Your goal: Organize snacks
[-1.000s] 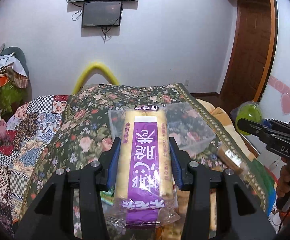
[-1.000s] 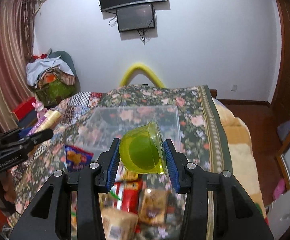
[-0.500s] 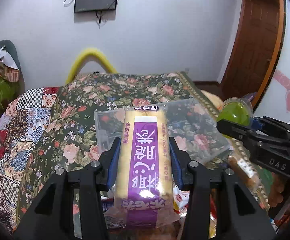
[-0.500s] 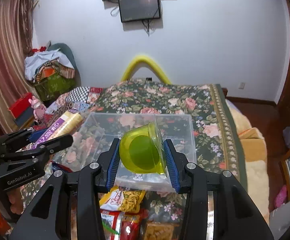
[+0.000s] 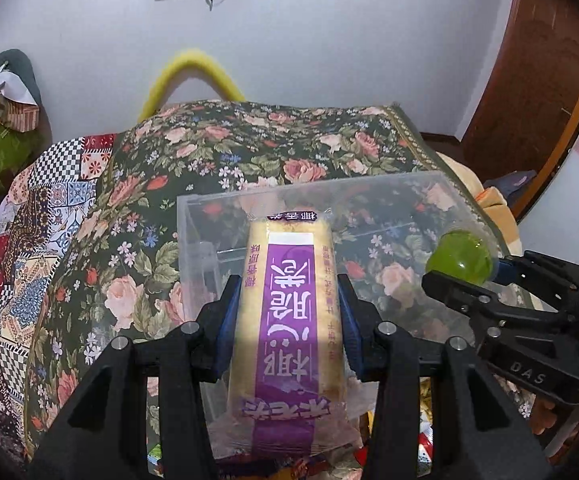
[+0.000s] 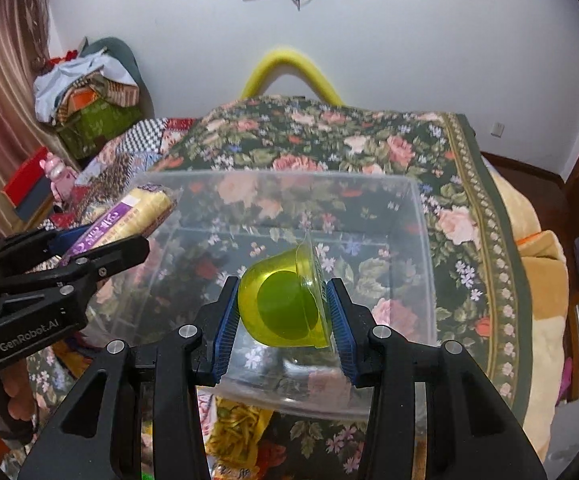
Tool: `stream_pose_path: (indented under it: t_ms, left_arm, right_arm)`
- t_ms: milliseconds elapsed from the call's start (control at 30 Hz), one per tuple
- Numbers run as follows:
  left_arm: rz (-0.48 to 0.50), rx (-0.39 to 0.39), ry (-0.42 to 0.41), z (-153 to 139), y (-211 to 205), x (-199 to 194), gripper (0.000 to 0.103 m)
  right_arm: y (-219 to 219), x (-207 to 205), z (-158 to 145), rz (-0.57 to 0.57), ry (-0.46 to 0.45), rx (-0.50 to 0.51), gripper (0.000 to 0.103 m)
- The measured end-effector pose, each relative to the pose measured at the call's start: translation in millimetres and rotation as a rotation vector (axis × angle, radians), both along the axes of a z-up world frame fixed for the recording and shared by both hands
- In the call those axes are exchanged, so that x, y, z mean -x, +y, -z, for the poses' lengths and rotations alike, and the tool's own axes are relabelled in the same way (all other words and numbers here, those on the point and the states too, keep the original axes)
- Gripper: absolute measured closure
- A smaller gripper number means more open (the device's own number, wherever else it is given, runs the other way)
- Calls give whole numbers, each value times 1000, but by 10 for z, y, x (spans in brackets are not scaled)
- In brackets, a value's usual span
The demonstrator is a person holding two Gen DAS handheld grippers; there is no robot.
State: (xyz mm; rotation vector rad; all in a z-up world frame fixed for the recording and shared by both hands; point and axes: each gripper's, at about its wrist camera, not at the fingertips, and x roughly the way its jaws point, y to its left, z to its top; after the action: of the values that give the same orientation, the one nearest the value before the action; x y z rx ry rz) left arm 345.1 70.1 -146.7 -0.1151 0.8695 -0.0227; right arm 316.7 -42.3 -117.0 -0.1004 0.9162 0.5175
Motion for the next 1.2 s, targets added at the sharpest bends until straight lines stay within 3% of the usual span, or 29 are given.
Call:
stream_pose_path:
  t_ms: [233, 367, 900, 1200]
  left_arm:
    - [3, 12, 44, 128, -26, -6, 58]
    - [26, -4, 41, 90, -63, 47, 55]
    - [18, -63, -159, -637, 41, 775, 34]
    - [4, -81, -112, -455, 162, 1162, 30]
  right_arm:
    - [-2, -46, 97, 1, 33, 18, 60]
    - [-55, -13, -7, 16, 2, 6, 59]
    - [-438, 486, -726, 67, -206, -15, 48]
    - [-847, 764, -653, 118, -204, 8, 45]
